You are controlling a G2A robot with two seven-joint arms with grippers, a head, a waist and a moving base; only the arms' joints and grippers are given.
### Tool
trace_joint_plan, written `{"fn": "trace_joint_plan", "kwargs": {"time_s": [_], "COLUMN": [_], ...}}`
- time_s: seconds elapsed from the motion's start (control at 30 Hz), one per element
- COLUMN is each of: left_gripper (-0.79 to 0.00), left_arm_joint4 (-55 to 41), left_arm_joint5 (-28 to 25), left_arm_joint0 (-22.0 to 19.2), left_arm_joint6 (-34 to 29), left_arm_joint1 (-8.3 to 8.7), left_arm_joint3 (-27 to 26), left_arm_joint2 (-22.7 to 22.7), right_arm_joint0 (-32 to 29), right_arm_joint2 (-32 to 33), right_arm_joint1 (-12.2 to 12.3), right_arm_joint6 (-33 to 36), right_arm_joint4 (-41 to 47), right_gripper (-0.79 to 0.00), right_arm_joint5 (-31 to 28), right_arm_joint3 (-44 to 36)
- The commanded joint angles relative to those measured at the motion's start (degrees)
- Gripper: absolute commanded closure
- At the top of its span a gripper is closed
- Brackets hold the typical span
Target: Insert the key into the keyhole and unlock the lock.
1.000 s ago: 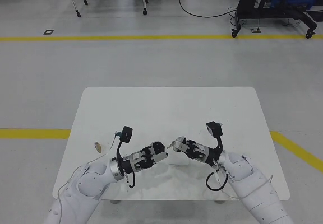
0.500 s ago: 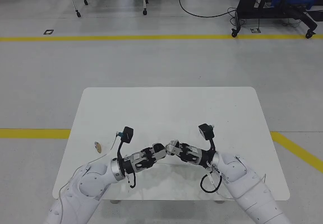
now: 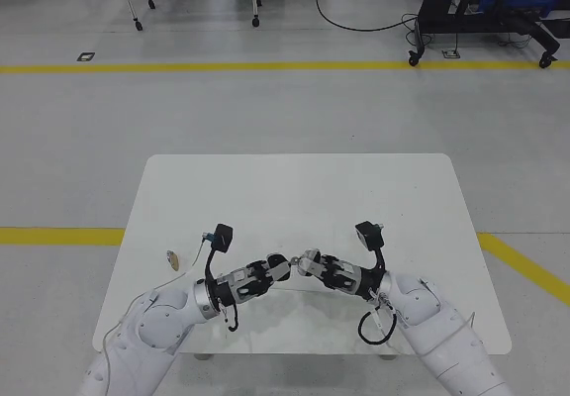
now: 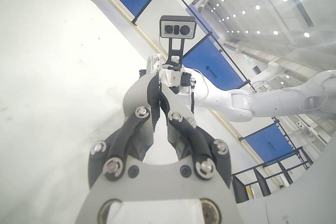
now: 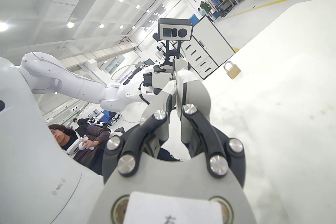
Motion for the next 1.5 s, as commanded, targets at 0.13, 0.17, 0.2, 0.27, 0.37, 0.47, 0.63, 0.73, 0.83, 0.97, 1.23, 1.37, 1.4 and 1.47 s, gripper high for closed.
{"fn": "trace_joint_plan", "kwargs": {"time_s": [0.13, 0.17, 0.2, 0.27, 0.37, 0.47, 0.63, 0.73, 0.83, 0.97, 1.23, 1.37, 1.4, 1.47], "left_gripper": [0.0, 0.0, 0.0, 0.0, 0.0, 0.0, 0.0, 0.0, 0.0, 0.0, 0.0, 0.0, 0.0, 0.0], "left_arm_joint4": [-2.2, -2.7, -3.1, -3.7, -3.6, -3.0, -2.8, -2.7, -2.7, -2.8, -3.2, -3.4, -3.6, -4.0], "left_arm_joint5": [1.9, 2.1, 2.2, 2.5, 3.5, 4.4, 5.1, 5.4, 5.7, 6.2, 6.5, 7.0, 7.1, 7.4], "left_arm_joint0": [-0.4, -0.4, -0.4, -0.5, -0.9, -1.3, -1.7, -1.8, -2.0, -2.1, -2.3, -2.6, -2.7, -2.9], "left_arm_joint6": [-7.7, -8.5, -9.0, -10.3, -12.3, -13.0, -12.9, -13.0, -13.1, -13.1, -13.0, -13.1, -13.1, -12.9], "left_arm_joint1": [0.74, 0.85, 0.93, 1.06, 1.18, 1.19, 1.17, 1.2, 1.24, 1.24, 1.27, 1.29, 1.28, 1.26], "left_arm_joint3": [-0.1, 0.0, 0.0, 0.2, 0.3, 0.2, 0.6, 0.6, 0.6, 0.8, 1.1, 1.5, 1.6, 1.8], "left_arm_joint2": [-0.6, -0.7, -0.9, -0.9, -0.5, 0.0, 0.5, 0.6, 0.7, 0.9, 1.3, 1.4, 1.4, 1.4], "right_arm_joint0": [1.1, 1.4, 1.6, 2.1, 2.8, 3.5, 4.3, 4.5, 4.7, 4.9, 5.2, 5.3, 5.3, 5.4], "right_arm_joint2": [-0.2, -0.3, -0.3, -0.5, -1.4, -2.5, -3.3, -3.4, -3.6, -3.9, -4.6, -5.1, -5.1, -5.2], "right_arm_joint1": [0.7, 0.8, 1.0, 1.1, 1.0, 0.8, 0.8, 0.9, 1.0, 1.1, 1.1, 1.1, 1.1, 1.1], "right_arm_joint6": [5.9, 7.0, 7.9, 9.4, 10.8, 11.8, 13.5, 14.4, 15.3, 16.4, 16.9, 17.1, 17.1, 17.0], "right_arm_joint4": [2.6, 3.4, 3.9, 4.7, 5.0, 5.2, 6.1, 6.6, 7.1, 7.3, 6.3, 5.6, 5.5, 5.3], "right_gripper": [-0.6, -0.536, -0.456, -0.366, -0.345, -0.299, -0.225, -0.182, -0.154, -0.135, 0.0, 0.0, 0.0, 0.0], "right_arm_joint5": [2.5, 3.2, 3.7, 4.5, 5.4, 5.9, 6.2, 6.2, 6.3, 6.7, 7.6, 8.0, 8.0, 7.9], "right_arm_joint3": [1.4, 1.6, 1.7, 1.9, 2.1, 2.4, 3.1, 3.4, 3.5, 3.3, 3.1, 2.9, 2.9, 2.9]}}
